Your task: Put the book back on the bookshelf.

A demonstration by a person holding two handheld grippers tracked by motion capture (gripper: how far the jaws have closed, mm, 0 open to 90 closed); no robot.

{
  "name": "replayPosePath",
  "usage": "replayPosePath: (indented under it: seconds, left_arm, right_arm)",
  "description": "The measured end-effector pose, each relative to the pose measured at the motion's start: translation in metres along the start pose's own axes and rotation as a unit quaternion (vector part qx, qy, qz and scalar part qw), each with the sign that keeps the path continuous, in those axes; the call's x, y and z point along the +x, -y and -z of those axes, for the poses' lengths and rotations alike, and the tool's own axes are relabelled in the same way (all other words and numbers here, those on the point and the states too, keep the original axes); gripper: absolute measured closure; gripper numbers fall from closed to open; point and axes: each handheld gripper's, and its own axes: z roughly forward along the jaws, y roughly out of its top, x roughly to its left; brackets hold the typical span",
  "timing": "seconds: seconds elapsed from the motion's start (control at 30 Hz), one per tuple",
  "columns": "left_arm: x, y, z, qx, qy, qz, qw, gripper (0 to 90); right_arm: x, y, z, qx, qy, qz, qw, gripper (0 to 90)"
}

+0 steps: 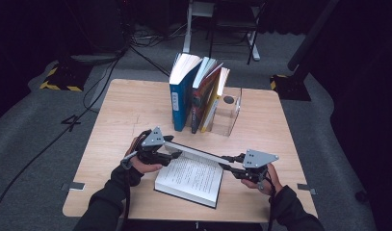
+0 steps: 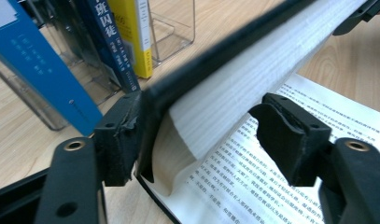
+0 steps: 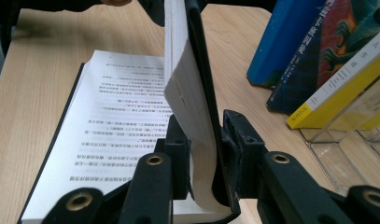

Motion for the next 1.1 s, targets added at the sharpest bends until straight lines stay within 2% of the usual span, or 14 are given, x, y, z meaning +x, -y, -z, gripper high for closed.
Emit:
replayPosePath:
  seconds: [0.1, 0.17, 0.27, 0.3, 0.4, 0.47, 0.53, 0.6, 0.73, 0.87, 0.93, 0.97, 1.0, 1.1]
  left_arm:
    - [-0.002, 0.000, 0.003, 0.013, -0.005, 0.000, 0.9999, 27.8]
    - [-0.003, 0.000, 0.011, 0.006, -0.001, 0.009, 0.9999, 26.8]
    - [-0.007, -0.003, 0.027, -0.012, -0.015, 0.004, 0.9998, 23.2]
    - [-0.007, -0.005, 0.031, -0.018, -0.010, 0.006, 0.9998, 22.6]
    - [-0.016, -0.014, 0.046, -0.033, -0.025, -0.012, 0.9991, 21.1]
    - [-0.031, -0.026, 0.053, -0.049, -0.013, -0.034, 0.9981, 20.0]
    - [-0.038, -0.030, 0.053, -0.053, -0.012, -0.046, 0.9975, 19.9]
    - [-0.052, -0.039, 0.051, -0.051, -0.006, -0.071, 0.9962, 19.2]
    - [-0.075, -0.049, 0.039, -0.037, 0.012, -0.094, 0.9949, 17.7]
    - [-0.089, -0.053, 0.022, -0.020, 0.019, -0.112, 0.9933, 16.7]
    - [-0.094, -0.052, 0.007, -0.003, 0.007, -0.123, 0.9924, 16.3]
    - [-0.094, -0.052, 0.007, -0.003, 0.007, -0.123, 0.9924, 16.4]
    - [-0.097, -0.052, 0.002, 0.000, -0.012, -0.124, 0.9921, 16.4]
    - [-0.097, -0.053, -0.005, 0.010, -0.013, -0.119, 0.9927, 17.6]
  right_arm:
    - [0.001, 0.000, -0.001, 0.000, 0.006, -0.005, 1.0000, 72.8]
    - [0.002, -0.001, -0.002, -0.001, 0.011, -0.012, 0.9999, 72.3]
    - [0.003, -0.001, -0.003, -0.001, 0.012, -0.012, 0.9999, 71.8]
    - [0.003, -0.001, -0.003, -0.001, 0.010, -0.012, 0.9999, 71.7]
    - [0.003, -0.001, -0.003, 0.001, 0.007, -0.010, 0.9999, 71.0]
    - [0.004, -0.001, -0.005, 0.004, -0.001, -0.009, 1.0000, 69.2]
    - [0.005, -0.002, -0.005, 0.006, -0.003, -0.008, 0.9999, 68.6]
    - [0.008, -0.003, -0.007, 0.011, -0.004, 0.000, 0.9999, 67.5]
    - [0.009, -0.003, -0.007, 0.013, -0.005, 0.003, 0.9999, 67.1]
    - [0.009, -0.003, -0.007, 0.015, -0.005, 0.004, 0.9999, 66.7]
    - [0.010, -0.003, -0.007, 0.017, -0.007, 0.007, 0.9998, 66.1]
    - [0.010, -0.003, -0.007, 0.017, -0.007, 0.007, 0.9998, 66.1]
    - [0.010, -0.003, -0.008, 0.019, -0.007, 0.009, 0.9998, 65.9]
    - [0.012, -0.004, -0.008, 0.022, -0.009, 0.013, 0.9996, 65.2]
